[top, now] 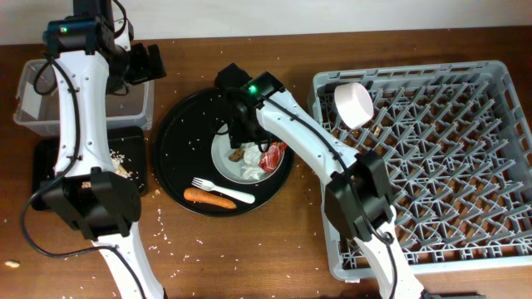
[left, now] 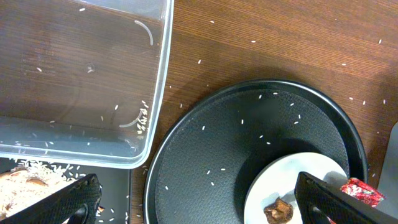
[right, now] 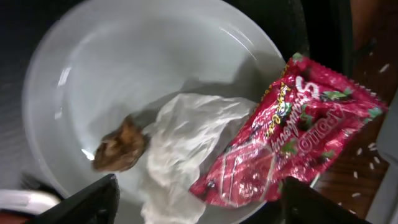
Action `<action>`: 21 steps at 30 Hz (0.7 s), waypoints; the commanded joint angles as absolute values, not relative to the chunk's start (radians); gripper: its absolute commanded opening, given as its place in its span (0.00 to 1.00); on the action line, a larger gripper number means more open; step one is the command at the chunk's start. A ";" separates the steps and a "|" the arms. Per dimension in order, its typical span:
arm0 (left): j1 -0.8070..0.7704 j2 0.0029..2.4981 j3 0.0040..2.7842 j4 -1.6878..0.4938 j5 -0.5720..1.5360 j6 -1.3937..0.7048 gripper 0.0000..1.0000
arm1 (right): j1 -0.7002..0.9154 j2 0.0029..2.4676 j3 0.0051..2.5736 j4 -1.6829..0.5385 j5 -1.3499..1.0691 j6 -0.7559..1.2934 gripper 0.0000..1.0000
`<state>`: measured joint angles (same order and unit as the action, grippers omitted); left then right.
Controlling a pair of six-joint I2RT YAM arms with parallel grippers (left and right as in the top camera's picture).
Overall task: Sort waste into correct bins and load items into the dishwasher rack
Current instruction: 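Carry the pink bowl into the rack and set it down, then grasp the red snack wrapper and tissue on the plate with the left gripper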
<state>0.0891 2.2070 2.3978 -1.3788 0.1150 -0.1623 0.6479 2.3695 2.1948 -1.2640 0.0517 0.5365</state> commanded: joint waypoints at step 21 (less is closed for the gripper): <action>-0.256 2.201 2.322 -1.511 0.153 0.066 0.99 | 0.024 1.860 2.173 -1.500 0.034 0.455 0.91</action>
